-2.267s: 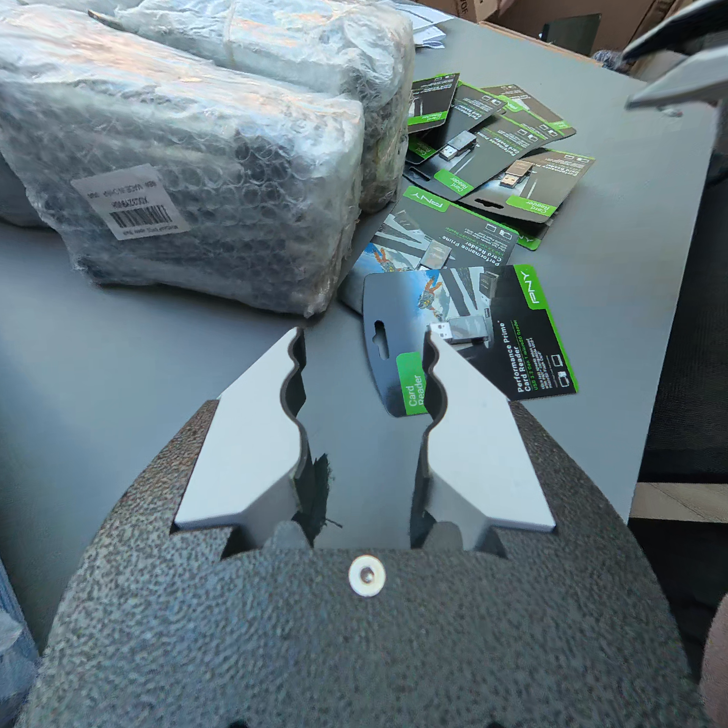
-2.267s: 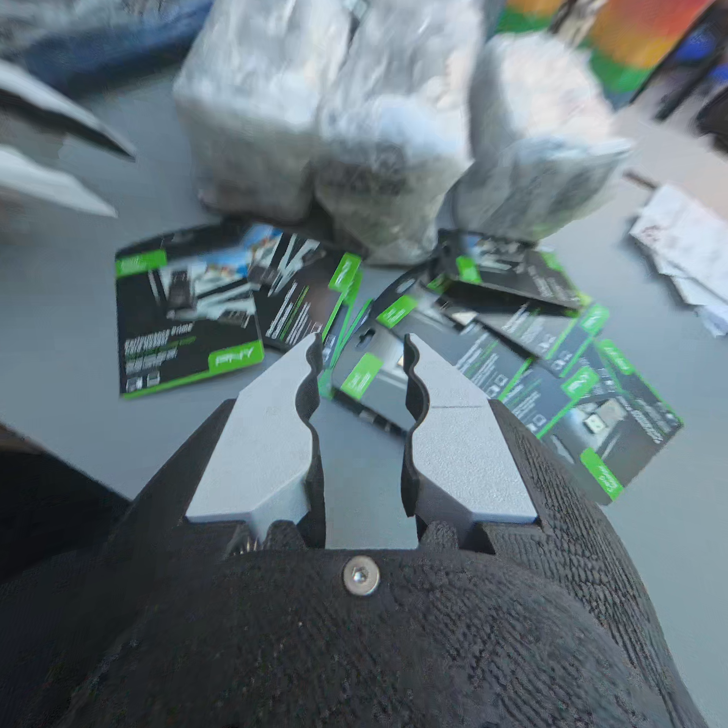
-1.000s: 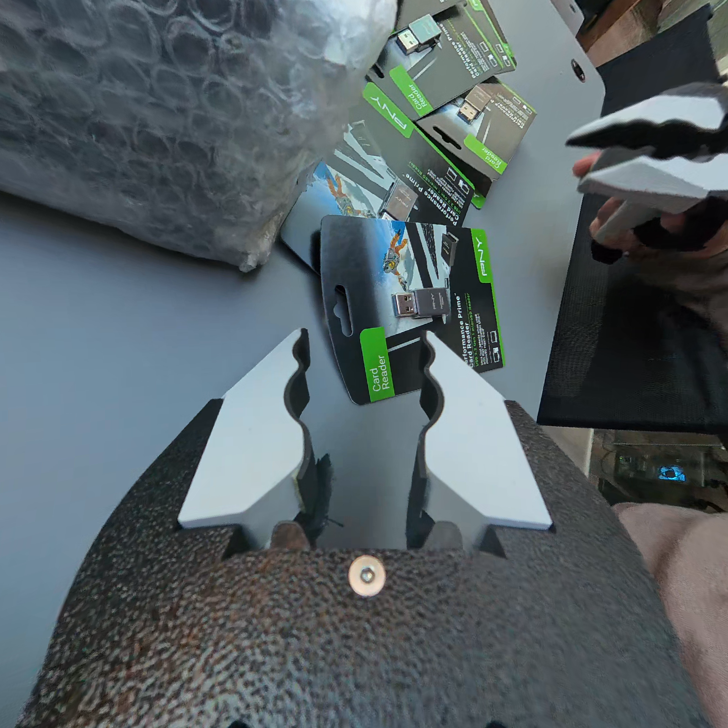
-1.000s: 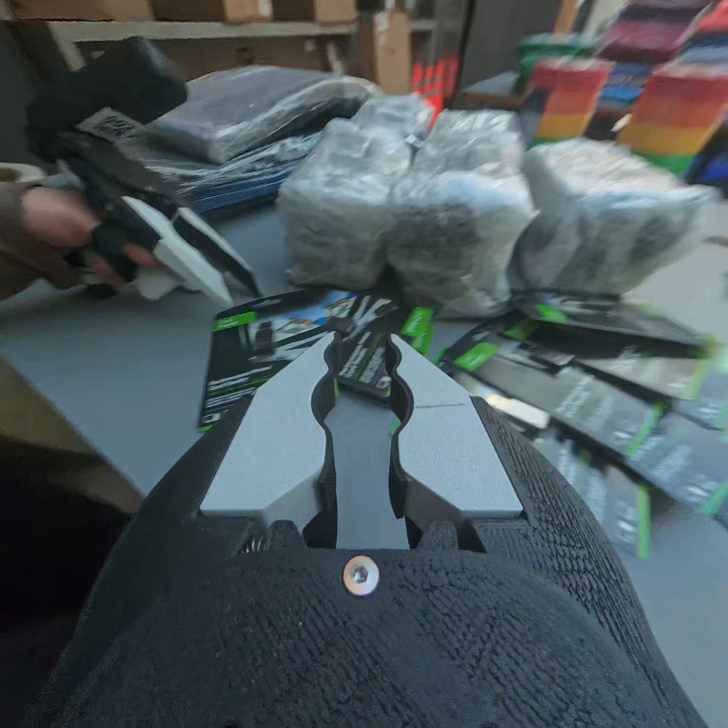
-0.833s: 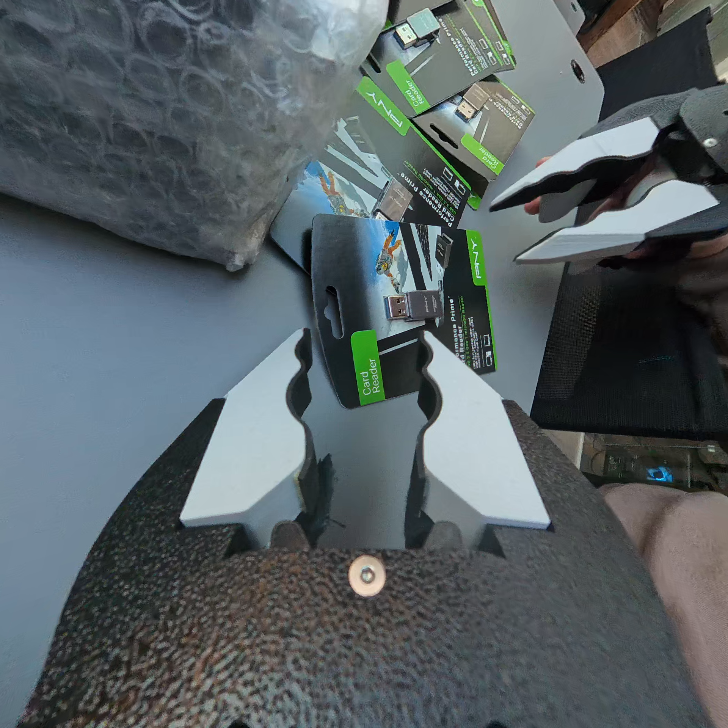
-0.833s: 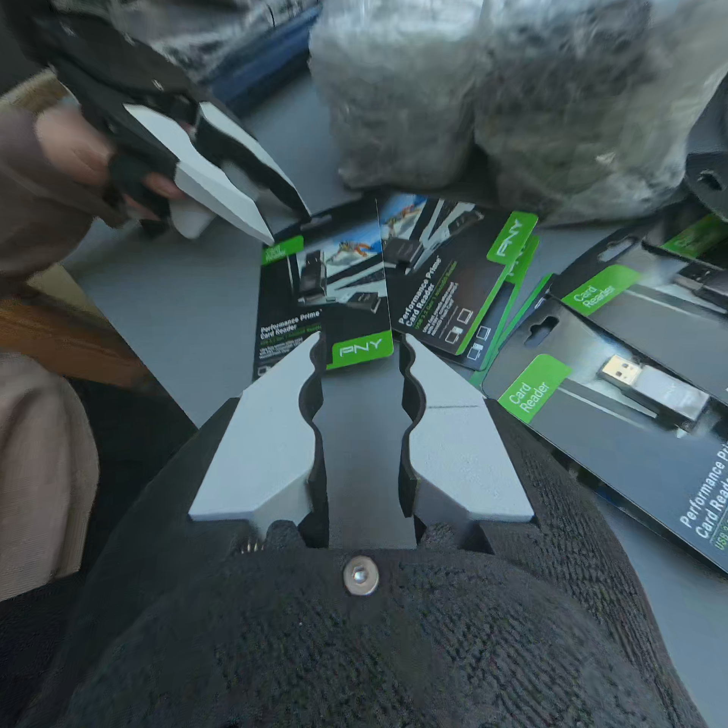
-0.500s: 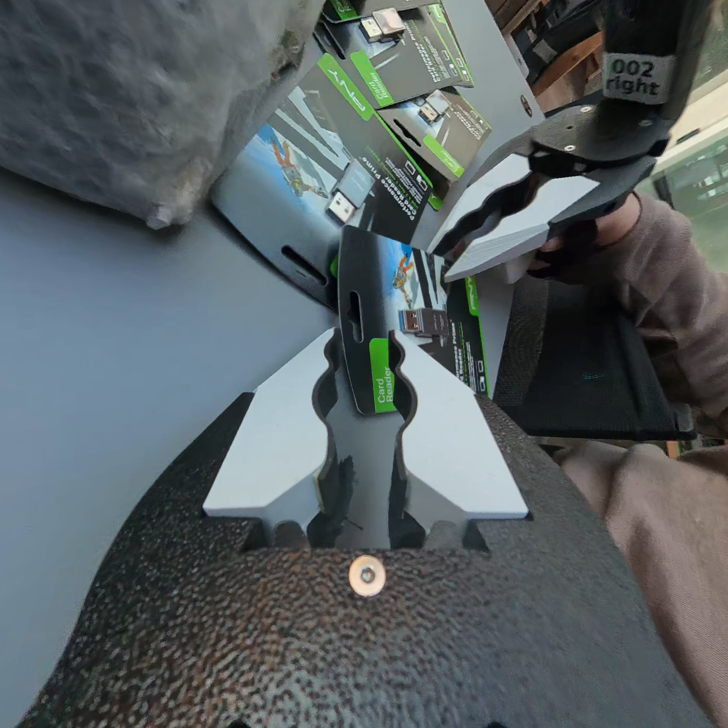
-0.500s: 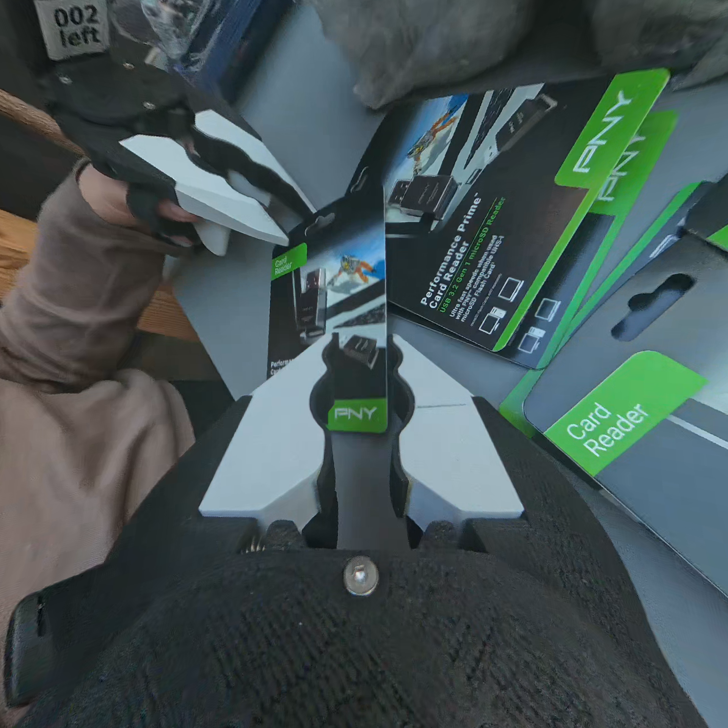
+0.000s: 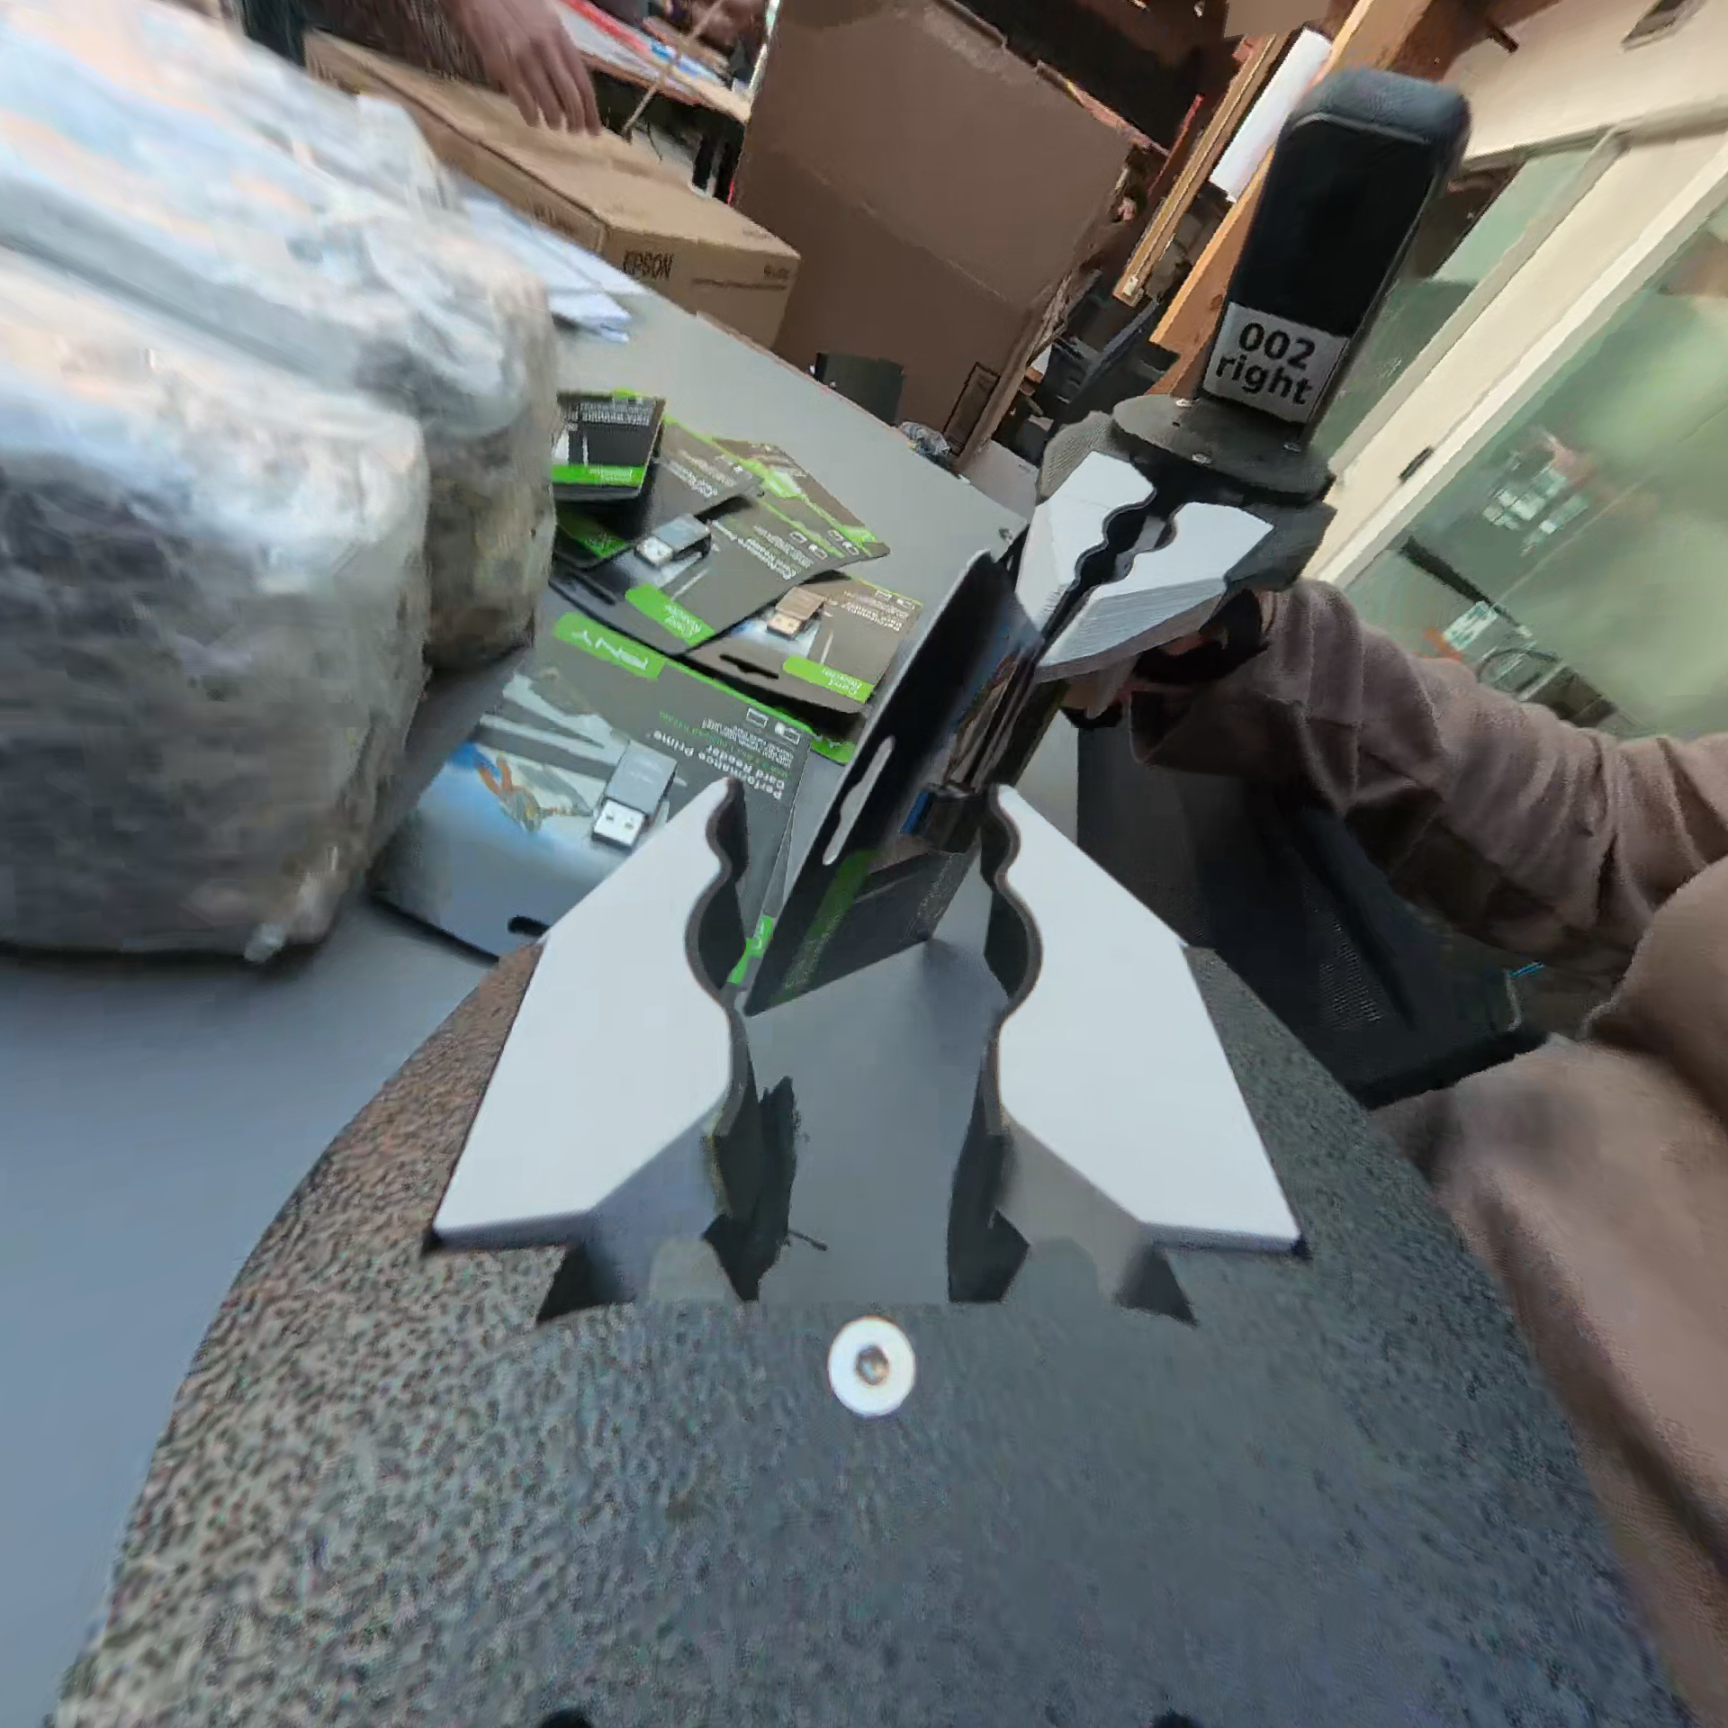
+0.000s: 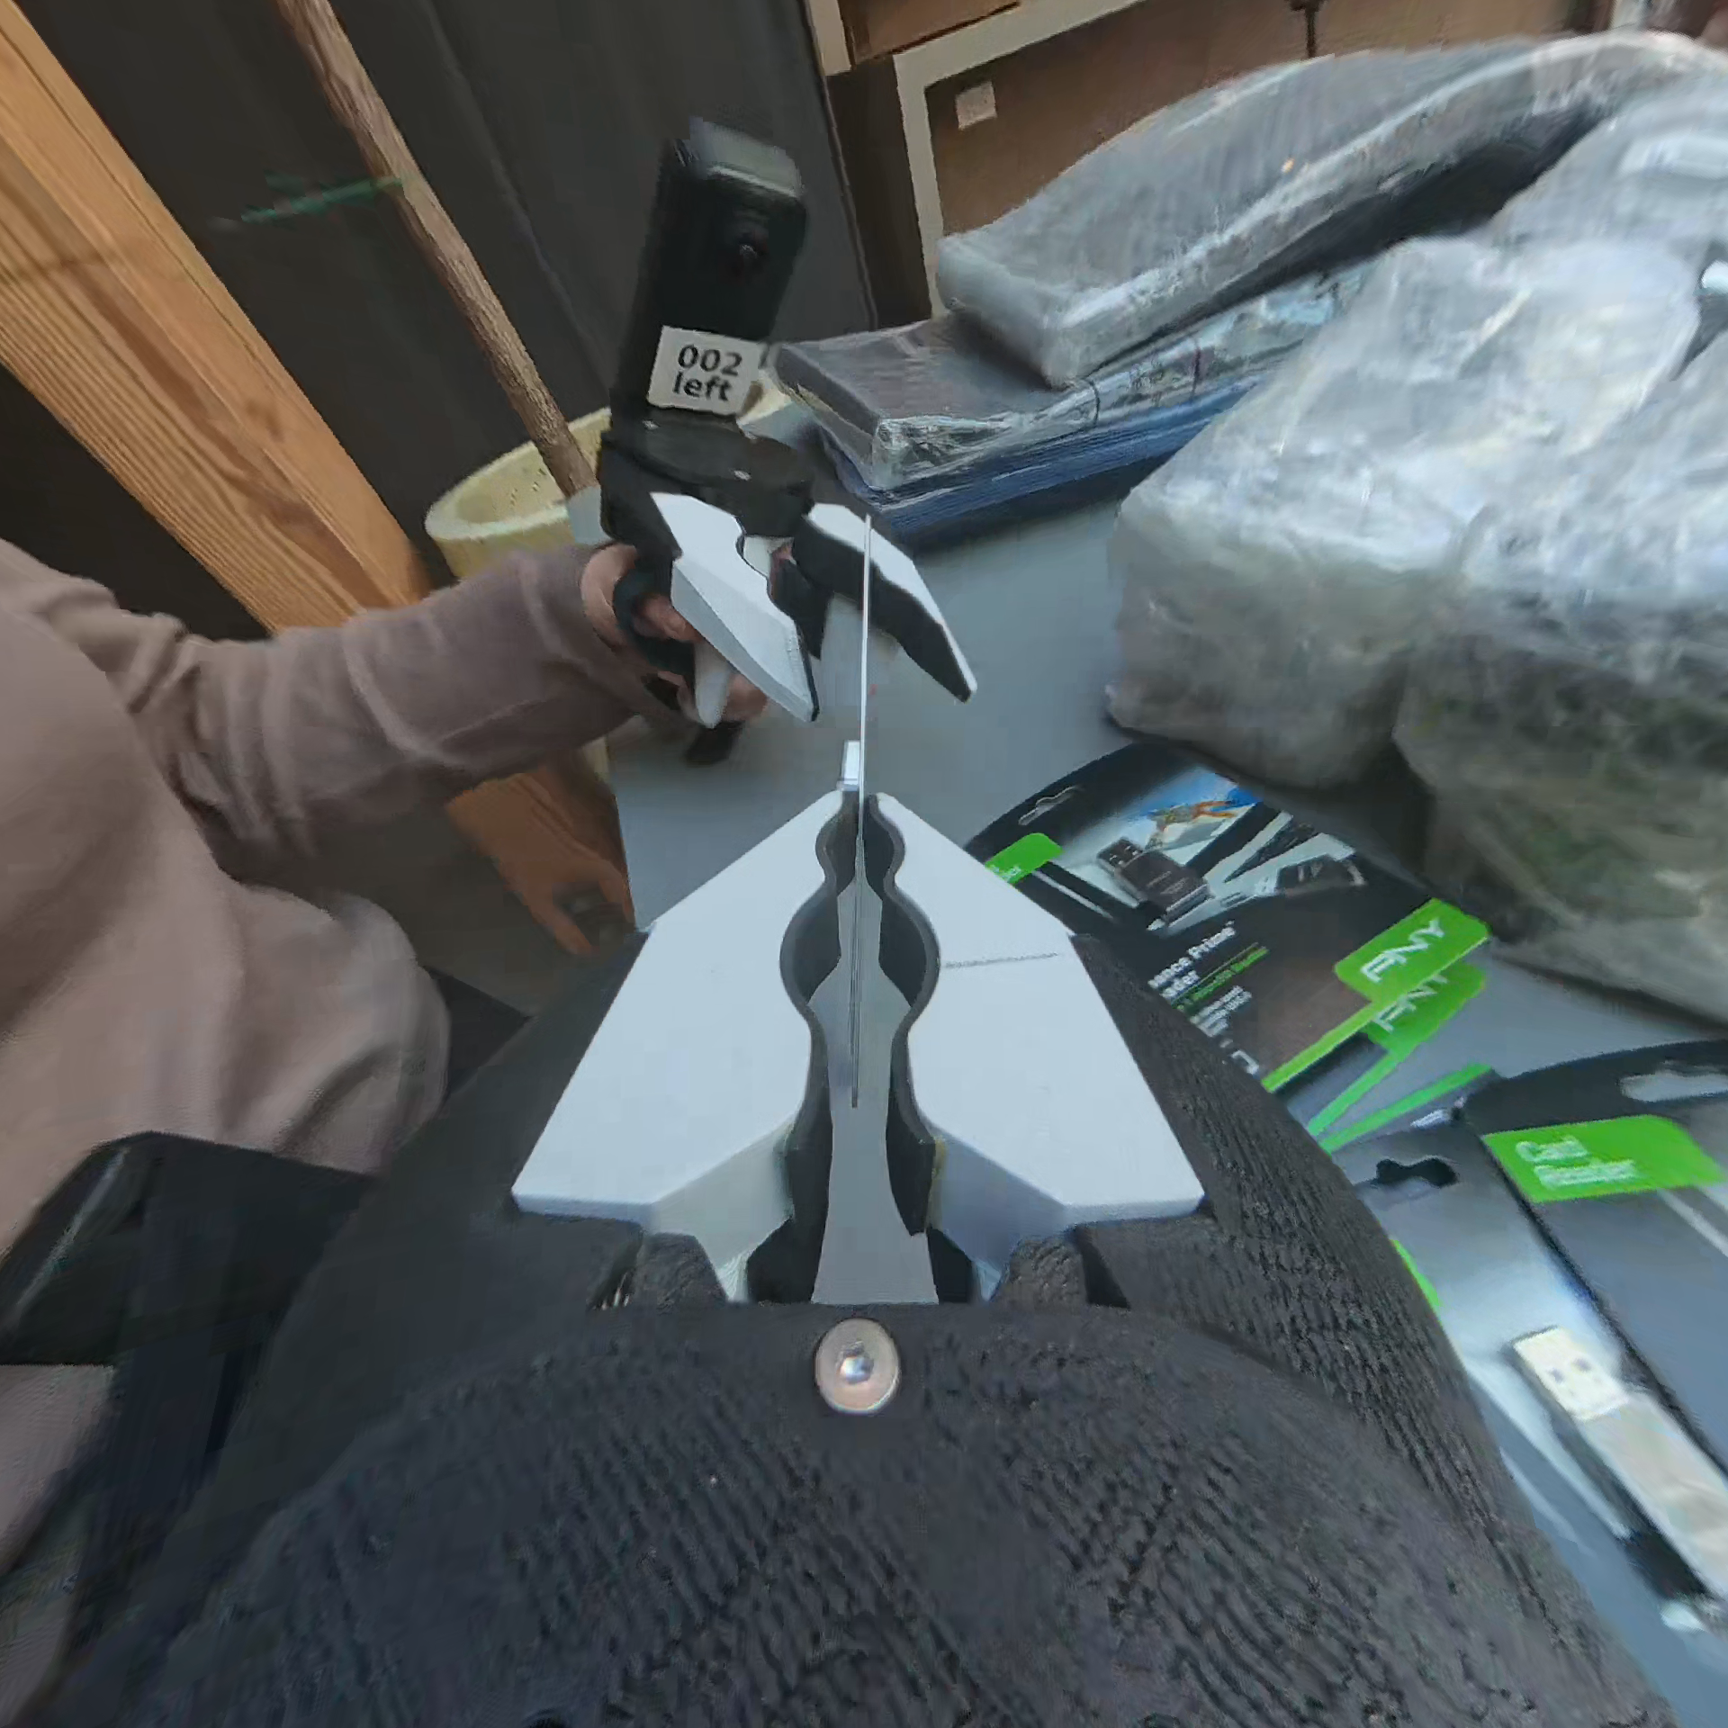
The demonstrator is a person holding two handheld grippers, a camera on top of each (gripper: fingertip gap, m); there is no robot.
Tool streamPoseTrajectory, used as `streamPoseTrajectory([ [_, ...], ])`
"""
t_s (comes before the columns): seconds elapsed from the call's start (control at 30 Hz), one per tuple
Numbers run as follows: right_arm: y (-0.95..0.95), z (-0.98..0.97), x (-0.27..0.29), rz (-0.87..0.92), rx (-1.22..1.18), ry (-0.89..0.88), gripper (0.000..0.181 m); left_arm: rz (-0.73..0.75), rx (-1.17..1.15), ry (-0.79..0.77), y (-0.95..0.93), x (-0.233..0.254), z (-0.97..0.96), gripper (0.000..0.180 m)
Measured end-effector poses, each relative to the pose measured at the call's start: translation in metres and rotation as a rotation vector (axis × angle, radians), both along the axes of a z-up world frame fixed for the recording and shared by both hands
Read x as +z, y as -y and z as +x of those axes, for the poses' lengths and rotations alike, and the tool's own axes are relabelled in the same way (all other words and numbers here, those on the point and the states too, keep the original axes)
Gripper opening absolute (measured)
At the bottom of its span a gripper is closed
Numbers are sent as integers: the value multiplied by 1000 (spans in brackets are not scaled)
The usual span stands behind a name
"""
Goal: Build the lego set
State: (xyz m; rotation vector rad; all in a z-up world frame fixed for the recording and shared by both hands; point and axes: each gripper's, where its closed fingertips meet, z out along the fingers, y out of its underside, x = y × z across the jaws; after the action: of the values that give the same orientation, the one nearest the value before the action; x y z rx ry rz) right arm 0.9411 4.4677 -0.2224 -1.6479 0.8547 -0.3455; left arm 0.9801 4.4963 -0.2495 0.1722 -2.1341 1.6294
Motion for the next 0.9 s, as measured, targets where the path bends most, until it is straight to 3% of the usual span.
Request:
streamPoseTrajectory([
  [0.03,0,-1,0,-57,-6,43,0,-31,1,58,0,7,-2,42],
  [0.2,-11,-13,4,-339,6,300,0,-40,-10,419,-6,16,-16,22],
  [0.3,-23,-22,-1,-617,24,457,0,-6,-40,677,-13,10,-28,7],
  [0.4,-31,-31,-18,-878,65,563,0,48,-104,977,-24,-9,-41,3],
  [0.53,-38,-41,-44,-978,122,590,0,125,-163,1242,-33,-37,-53,2],
  [0.9,-38,-38,-50,-896,68,565,1,128,-106,1217,-31,-39,-55,2],
])
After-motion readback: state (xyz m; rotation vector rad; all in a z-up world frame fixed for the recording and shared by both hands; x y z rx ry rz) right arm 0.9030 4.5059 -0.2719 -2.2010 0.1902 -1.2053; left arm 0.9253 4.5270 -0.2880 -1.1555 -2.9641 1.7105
